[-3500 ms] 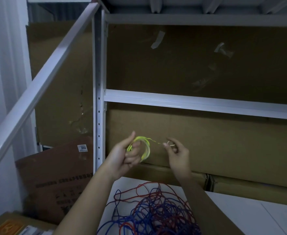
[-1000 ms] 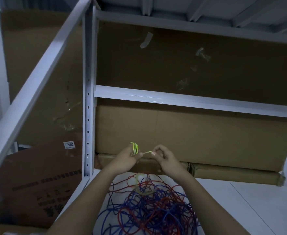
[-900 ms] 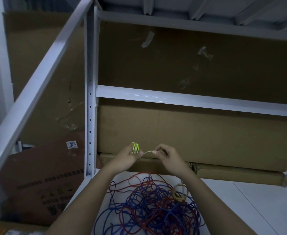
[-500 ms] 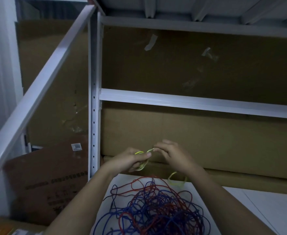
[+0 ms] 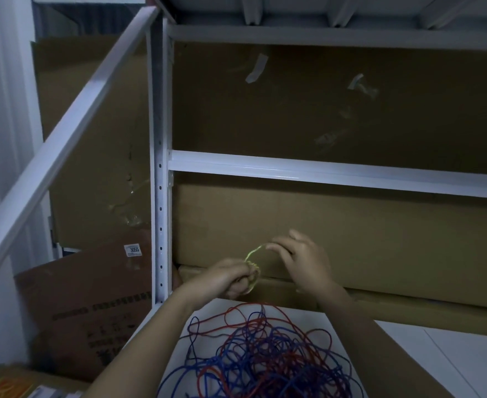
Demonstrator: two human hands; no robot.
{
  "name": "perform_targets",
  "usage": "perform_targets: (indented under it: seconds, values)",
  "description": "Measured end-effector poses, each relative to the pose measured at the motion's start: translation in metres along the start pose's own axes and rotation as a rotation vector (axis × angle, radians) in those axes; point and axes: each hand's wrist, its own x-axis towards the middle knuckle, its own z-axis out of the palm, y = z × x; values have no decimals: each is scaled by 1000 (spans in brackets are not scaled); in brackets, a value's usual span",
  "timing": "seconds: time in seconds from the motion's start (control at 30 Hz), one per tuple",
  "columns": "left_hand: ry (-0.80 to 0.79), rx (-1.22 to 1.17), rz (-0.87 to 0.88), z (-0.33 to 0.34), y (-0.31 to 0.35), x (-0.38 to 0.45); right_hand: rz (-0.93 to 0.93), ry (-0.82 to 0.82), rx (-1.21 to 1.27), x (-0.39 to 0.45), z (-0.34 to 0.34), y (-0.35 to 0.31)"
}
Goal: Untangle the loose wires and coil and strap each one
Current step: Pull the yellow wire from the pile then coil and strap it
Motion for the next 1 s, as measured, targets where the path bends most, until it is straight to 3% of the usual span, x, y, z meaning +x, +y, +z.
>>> perform_targets:
  seconds: [0.13,0.27,0.4,0.47,0.53,0.6,0.9,1.0]
  values:
    - [-29,-407,217,-12,6,-2,176,-213,440,-5,16,5]
    - [55,-674,322,-21,11,2,194,-328,484,-13,31,-1]
    - [306,-702,346,-24,11,7,196,-455,373,-24,46,-11]
    - [442,-564,322,-21,9,9,180,-509,337,-31,53,-17]
    - [547,-267,267,-17,6,10,167,-532,347,-38,60,-24]
    - [571,-5,208,-16,0,11,150,-544,407,-43,65,-32]
    - [377,799,89,-31,-40,1,145,-449,562,-60,57,-46]
    - [275,817,22,-35,-47,-4,173,-357,583,-59,51,-46]
